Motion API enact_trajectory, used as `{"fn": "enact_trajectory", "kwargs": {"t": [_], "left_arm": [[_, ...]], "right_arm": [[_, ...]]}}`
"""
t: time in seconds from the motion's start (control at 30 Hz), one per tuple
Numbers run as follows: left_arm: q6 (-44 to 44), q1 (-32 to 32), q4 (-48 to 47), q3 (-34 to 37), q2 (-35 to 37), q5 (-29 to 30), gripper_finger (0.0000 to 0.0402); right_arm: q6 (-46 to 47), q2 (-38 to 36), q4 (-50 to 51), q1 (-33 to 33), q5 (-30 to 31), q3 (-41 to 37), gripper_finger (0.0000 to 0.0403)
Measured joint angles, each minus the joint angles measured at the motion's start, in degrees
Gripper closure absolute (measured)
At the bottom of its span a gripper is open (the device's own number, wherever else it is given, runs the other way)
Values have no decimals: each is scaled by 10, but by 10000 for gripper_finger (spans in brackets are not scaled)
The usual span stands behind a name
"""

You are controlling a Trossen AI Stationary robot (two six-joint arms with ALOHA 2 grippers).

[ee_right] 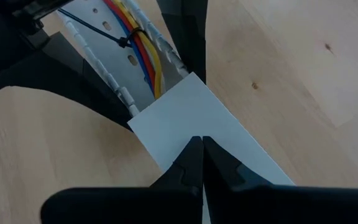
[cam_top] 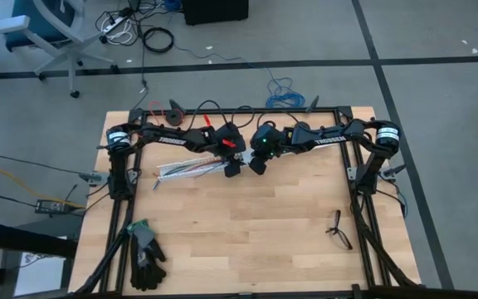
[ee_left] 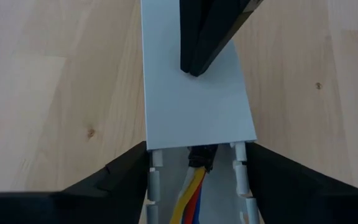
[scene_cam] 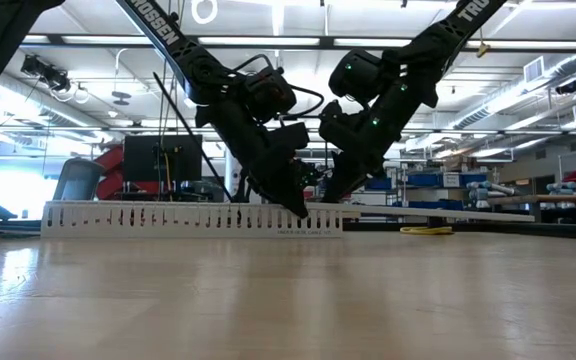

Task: Ziptie cables
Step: Close the white cable duct

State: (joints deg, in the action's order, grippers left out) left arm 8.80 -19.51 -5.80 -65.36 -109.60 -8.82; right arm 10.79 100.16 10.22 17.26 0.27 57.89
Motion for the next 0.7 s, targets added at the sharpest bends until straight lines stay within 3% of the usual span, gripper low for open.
{"fn": "enact_trajectory", "kwargs": {"t": [0.57, 0.7], "left_arm": [[18, -7, -12, 0, 3, -13, 147], [30, -18, -19, 0, 7, -42, 147]], "right_arm": [[1, 0, 3, 0, 0, 0, 403], [1, 0, 5, 0, 0, 0, 403]]}}
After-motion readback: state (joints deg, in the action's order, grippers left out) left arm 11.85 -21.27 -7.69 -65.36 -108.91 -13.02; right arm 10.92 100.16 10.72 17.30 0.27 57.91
